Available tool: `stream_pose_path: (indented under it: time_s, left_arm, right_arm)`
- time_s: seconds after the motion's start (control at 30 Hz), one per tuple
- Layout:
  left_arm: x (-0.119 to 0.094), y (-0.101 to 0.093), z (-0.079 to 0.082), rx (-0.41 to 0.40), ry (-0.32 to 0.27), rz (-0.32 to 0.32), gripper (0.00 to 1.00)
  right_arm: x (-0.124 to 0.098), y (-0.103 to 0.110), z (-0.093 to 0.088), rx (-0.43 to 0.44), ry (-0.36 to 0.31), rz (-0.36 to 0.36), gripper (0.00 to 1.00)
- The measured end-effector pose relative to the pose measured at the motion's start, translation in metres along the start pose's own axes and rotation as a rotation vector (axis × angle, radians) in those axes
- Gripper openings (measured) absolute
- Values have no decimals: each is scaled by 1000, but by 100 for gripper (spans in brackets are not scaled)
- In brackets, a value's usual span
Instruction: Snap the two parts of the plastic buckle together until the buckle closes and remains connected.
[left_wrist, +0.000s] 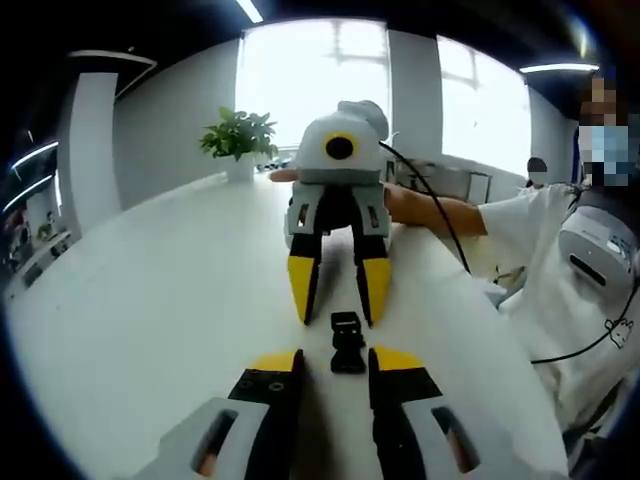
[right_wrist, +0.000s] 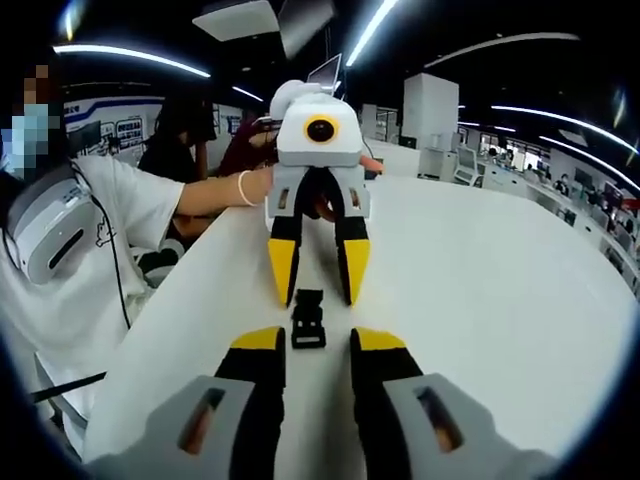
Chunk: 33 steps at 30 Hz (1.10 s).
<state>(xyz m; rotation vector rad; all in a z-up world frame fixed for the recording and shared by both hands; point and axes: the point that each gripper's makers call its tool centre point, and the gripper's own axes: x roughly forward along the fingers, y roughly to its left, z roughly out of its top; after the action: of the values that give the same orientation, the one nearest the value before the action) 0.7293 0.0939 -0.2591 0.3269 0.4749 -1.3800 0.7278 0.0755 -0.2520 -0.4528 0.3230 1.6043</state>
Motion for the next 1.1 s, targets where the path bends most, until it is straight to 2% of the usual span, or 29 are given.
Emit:
stream_pose_path:
  time_s: [0.47,0.63,0.87,1.1]
  left_arm:
    - [-1,-6,-2,5,1,-24,13]
    - [-2,-6,-2,1,-3,-27,12]
    - [-2,-6,-3,-8,-14,-26,10]
    - [-3,-7,-4,-24,-15,-21,9]
  right_arm:
    - [-2,2,-2,13,-3,26,13]
    - [-1,3,-2,20,-5,33,12]
    - [1,7,-1,-14,14,8,10]
    - [2,6,-1,4,12,3,9]
